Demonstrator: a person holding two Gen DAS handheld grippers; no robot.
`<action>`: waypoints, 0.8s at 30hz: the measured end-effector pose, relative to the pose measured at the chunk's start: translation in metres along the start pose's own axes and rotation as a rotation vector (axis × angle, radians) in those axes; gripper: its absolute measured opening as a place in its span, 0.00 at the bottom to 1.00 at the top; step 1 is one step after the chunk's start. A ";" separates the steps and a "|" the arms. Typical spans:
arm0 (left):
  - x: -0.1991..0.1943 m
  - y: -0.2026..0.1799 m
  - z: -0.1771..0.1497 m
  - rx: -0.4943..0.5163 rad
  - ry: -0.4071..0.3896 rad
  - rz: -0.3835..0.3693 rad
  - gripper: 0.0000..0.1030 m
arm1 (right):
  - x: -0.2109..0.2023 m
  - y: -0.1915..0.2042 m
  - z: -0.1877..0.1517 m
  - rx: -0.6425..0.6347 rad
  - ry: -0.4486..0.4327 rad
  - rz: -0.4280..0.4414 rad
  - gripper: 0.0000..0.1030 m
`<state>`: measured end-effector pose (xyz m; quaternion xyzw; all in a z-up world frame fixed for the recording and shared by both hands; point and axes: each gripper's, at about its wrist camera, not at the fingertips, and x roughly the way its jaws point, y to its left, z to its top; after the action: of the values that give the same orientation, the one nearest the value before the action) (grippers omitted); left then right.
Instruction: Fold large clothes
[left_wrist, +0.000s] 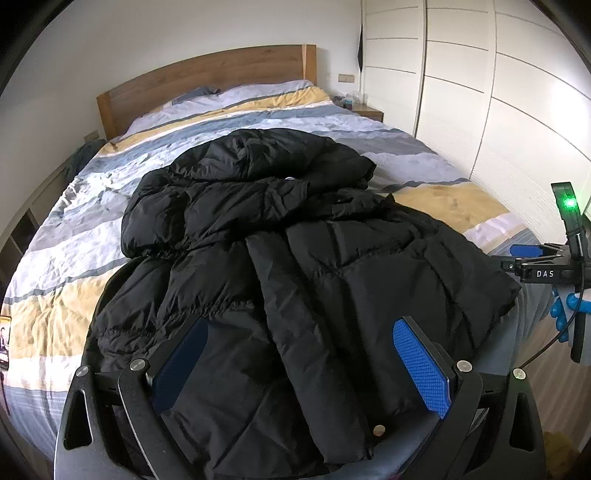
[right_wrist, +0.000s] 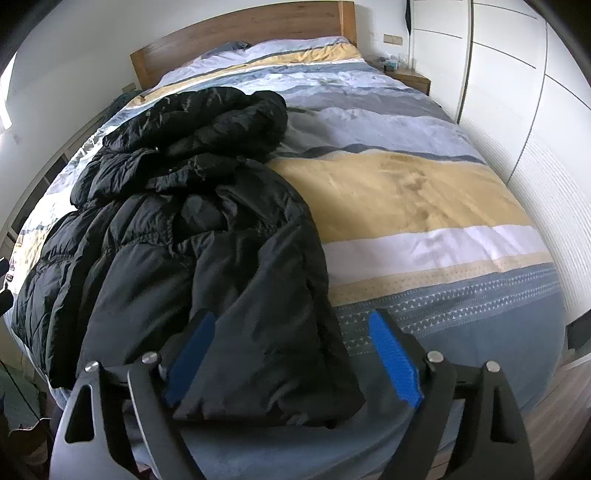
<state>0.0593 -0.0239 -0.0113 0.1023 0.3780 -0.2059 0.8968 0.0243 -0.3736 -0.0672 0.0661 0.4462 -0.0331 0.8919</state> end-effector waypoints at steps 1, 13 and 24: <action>0.000 0.002 -0.001 -0.003 0.000 0.001 0.97 | 0.002 -0.002 0.000 0.003 0.005 0.001 0.84; -0.025 0.145 -0.044 -0.300 -0.028 0.205 0.98 | 0.022 -0.055 0.003 0.137 0.042 0.088 0.89; -0.002 0.292 -0.139 -0.778 0.087 0.110 0.99 | 0.070 -0.058 -0.005 0.239 0.165 0.345 0.91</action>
<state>0.1004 0.2846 -0.0980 -0.2165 0.4596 0.0056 0.8613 0.0551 -0.4305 -0.1313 0.2493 0.4927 0.0728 0.8305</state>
